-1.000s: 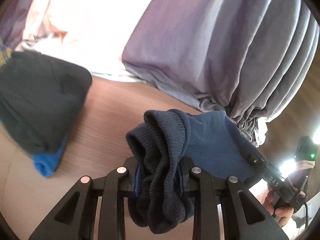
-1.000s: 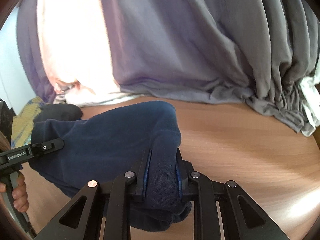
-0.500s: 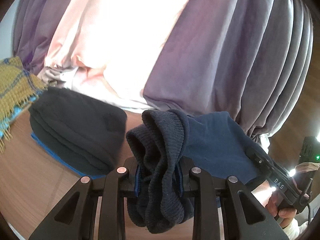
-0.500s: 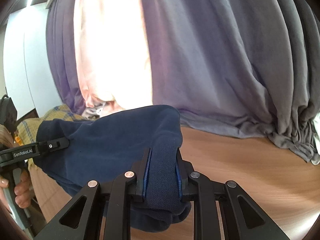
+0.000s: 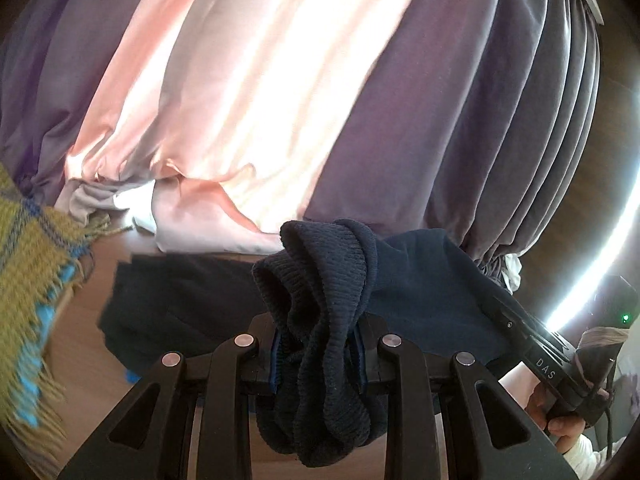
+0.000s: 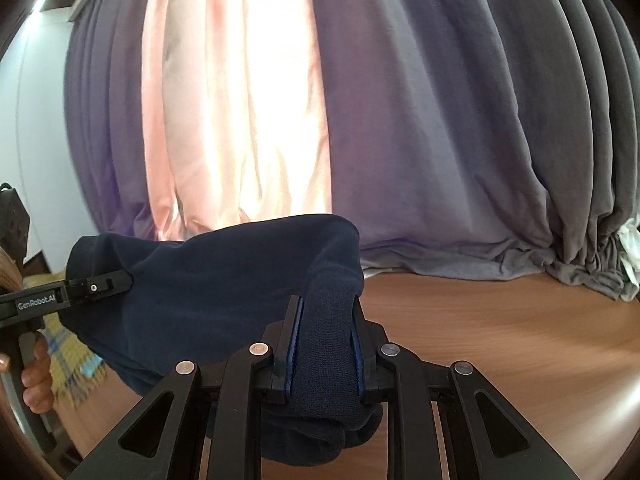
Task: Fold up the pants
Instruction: 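Carry the bundle with both tools onto the dark green folded garment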
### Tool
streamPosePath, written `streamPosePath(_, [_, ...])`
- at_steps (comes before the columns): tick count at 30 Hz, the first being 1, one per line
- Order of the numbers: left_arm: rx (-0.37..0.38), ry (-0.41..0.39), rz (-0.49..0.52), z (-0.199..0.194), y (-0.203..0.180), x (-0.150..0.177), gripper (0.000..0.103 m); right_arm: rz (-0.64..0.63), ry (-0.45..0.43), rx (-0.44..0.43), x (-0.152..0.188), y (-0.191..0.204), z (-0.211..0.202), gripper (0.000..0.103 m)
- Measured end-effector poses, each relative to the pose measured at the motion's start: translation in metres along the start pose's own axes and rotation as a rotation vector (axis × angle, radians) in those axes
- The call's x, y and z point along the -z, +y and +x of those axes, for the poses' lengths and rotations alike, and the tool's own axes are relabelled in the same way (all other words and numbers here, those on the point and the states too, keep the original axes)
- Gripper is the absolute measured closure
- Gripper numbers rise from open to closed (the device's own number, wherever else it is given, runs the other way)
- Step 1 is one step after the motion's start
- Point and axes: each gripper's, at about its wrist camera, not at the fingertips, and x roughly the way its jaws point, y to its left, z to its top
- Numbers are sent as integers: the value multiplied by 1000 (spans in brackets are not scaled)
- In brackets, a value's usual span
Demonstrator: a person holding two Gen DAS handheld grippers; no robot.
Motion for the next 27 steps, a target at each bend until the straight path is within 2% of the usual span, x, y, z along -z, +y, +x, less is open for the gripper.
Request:
streamPosePath(5, [0, 27, 20, 5, 42, -28, 77, 19, -4, 38, -8, 45, 20, 81])
streamPosePath(12, [-26, 84, 13, 29, 93, -47, 77, 15, 24, 39, -18, 81, 60, 81])
streamPosePath(19, [-43, 149, 57, 61, 130, -47, 77, 37, 93, 24, -3, 101, 111, 81])
streamPosePath(23, [-43, 187, 46, 81, 146, -37, 75, 23, 144, 45, 11, 103, 133, 81])
streamPosePath(26, [-64, 183, 77, 80, 149, -32, 66, 21, 170, 69, 19, 101, 142, 80])
streamPosePath(27, [-80, 180, 94, 77, 148, -31, 64, 24, 178, 75, 21, 100, 143, 76])
